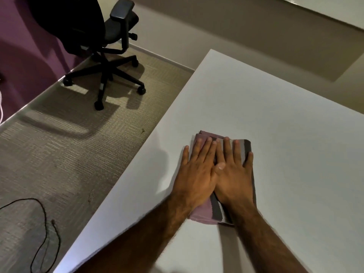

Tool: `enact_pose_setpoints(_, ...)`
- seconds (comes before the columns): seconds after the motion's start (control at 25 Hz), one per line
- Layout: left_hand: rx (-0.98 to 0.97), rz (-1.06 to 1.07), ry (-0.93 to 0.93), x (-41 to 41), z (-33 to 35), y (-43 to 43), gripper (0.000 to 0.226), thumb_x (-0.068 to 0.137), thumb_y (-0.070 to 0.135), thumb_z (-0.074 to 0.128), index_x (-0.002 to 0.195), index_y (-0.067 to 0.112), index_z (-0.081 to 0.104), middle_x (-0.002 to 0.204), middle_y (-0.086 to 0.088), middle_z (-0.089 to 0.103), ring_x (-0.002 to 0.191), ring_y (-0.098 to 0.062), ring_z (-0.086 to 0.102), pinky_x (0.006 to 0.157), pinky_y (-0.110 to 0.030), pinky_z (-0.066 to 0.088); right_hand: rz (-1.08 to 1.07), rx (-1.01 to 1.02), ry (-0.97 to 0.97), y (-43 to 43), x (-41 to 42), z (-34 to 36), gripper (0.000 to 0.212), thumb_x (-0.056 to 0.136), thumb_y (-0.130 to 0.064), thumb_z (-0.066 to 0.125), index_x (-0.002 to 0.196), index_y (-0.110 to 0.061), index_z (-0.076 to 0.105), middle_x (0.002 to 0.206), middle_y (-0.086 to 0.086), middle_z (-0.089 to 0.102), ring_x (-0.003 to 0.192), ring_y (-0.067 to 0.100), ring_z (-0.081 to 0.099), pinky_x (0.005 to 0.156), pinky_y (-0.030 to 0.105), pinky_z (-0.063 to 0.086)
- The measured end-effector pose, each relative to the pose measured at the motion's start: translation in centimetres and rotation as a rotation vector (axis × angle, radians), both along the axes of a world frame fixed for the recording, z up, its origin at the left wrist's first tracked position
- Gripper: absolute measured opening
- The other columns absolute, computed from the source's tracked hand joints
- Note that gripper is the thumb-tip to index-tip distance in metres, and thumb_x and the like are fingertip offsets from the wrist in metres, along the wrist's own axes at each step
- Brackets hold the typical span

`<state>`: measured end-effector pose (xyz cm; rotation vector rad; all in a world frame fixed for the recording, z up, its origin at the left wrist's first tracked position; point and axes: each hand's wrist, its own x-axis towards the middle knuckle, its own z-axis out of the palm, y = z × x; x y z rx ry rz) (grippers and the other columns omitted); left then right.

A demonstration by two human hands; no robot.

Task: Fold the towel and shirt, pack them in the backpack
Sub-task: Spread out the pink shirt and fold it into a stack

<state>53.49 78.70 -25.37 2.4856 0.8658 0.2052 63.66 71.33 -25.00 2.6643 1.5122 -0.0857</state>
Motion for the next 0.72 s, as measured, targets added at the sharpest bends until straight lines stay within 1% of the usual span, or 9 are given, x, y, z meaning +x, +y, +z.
enact_pose_setpoints(0.12, -0.008, 0.040, 0.002, -0.3, -0.9, 0.1, 0.090, 0.085, 0.070, -0.030, 0.161, 0.026, -0.009, 0.169, 0.008, -0.018, 0.153, -0.014, -0.025, 0.126, -0.048, -0.008, -0.020, 0.000, -0.005, -0.1, 0.0, 0.3, 0.065, 0.107, -0.051, 0.013, 0.163, -0.021, 0.002, 0.170, 0.008, 0.000, 0.157, 0.029, -0.005, 0.121, 0.065, 0.003)
enact_pose_setpoints(0.24, 0.028, -0.005, 0.070, -0.2, -1.1, 0.5, 0.086, 0.086, 0.066, -0.032, 0.160, 0.026, -0.015, 0.167, 0.006, -0.025, 0.152, -0.017, -0.028, 0.126, -0.048, -0.010, -0.140, 0.093, -0.008, -2.2, -0.5, -0.1, 0.063, 0.106, -0.052, 0.009, 0.163, -0.024, 0.009, 0.170, 0.006, 0.002, 0.157, 0.027, -0.005, 0.122, 0.063, 0.001)
enact_pose_setpoints(0.32, 0.102, -0.045, 0.161, 0.3, -1.0, 1.0, 0.076, 0.093, 0.059, -0.024, 0.160, 0.024, -0.016, 0.168, 0.002, -0.024, 0.153, -0.022, -0.026, 0.126, -0.052, -0.006, -0.205, 0.108, 0.006, -3.0, -0.8, -0.5, 0.065, 0.105, -0.054, 0.007, 0.163, -0.024, 0.009, 0.170, 0.005, 0.002, 0.157, 0.025, -0.006, 0.123, 0.062, 0.004)
enact_pose_setpoints(0.4, 0.192, -0.065, 0.253, 1.2, -0.1, 1.2, 0.072, 0.096, 0.056, -0.016, 0.159, 0.020, -0.018, 0.168, -0.003, -0.022, 0.154, -0.026, -0.024, 0.124, -0.056, -0.005, -0.274, 0.101, 0.022, -2.6, -0.8, -0.7, 0.066, 0.105, -0.051, 0.006, 0.163, -0.021, 0.010, 0.170, 0.006, 0.003, 0.157, 0.025, -0.004, 0.123, 0.062, 0.005)
enact_pose_setpoints(0.52, 0.166, -0.096, 0.226, 3.0, 1.3, 0.2, 0.068, 0.103, 0.056, -0.003, 0.159, 0.020, -0.017, 0.167, -0.002, -0.025, 0.153, -0.025, -0.025, 0.124, -0.055, -0.008, -0.376, 0.043, 0.038, -1.8, -0.1, 0.1, 0.063, 0.107, -0.042, 0.017, 0.162, -0.012, 0.009, 0.170, 0.010, 0.004, 0.157, 0.027, -0.002, 0.122, 0.063, 0.003)
enact_pose_setpoints(0.6, 0.080, -0.104, 0.197, 3.4, 0.7, -0.3, 0.065, 0.106, 0.055, 0.003, 0.161, 0.024, -0.013, 0.168, 0.002, -0.022, 0.153, -0.022, -0.025, 0.125, -0.054, -0.007, -0.365, 0.031, 0.053, -1.6, 1.1, 1.0, 0.063, 0.105, -0.035, 0.029, 0.161, -0.010, 0.016, 0.169, 0.013, 0.012, 0.157, 0.029, 0.004, 0.123, 0.061, 0.002)
enact_pose_setpoints(0.64, 0.087, -0.093, 0.193, 3.4, 0.1, -0.3, 0.065, 0.106, 0.056, 0.002, 0.161, 0.025, -0.013, 0.168, 0.002, -0.022, 0.153, -0.022, -0.025, 0.126, -0.054, -0.005, -0.321, 0.059, 0.068, -1.5, 1.7, 1.3, 0.062, 0.103, -0.035, 0.034, 0.160, -0.011, 0.021, 0.168, 0.012, 0.018, 0.156, 0.029, 0.008, 0.124, 0.060, 0.005)
enact_pose_setpoints(0.68, 0.133, -0.086, 0.205, 3.3, -0.6, 0.0, 0.067, 0.104, 0.057, 0.000, 0.161, 0.026, -0.013, 0.168, 0.002, -0.023, 0.153, -0.023, -0.025, 0.126, -0.054, -0.005, -0.278, 0.086, 0.092, -1.4, 2.4, 1.4, 0.062, 0.103, -0.038, 0.034, 0.159, -0.015, 0.023, 0.168, 0.010, 0.019, 0.156, 0.028, 0.010, 0.124, 0.058, 0.008)
enact_pose_setpoints(0.72, 0.181, -0.085, 0.222, 3.3, -1.2, 0.3, 0.068, 0.103, 0.058, -0.002, 0.161, 0.025, -0.015, 0.167, 0.001, -0.024, 0.153, -0.025, -0.025, 0.126, -0.054, -0.005, -0.261, 0.101, 0.119, -1.2, 2.9, 1.2, 0.063, 0.104, -0.044, 0.026, 0.161, -0.019, 0.019, 0.169, 0.007, 0.015, 0.157, 0.027, 0.008, 0.125, 0.057, 0.009)
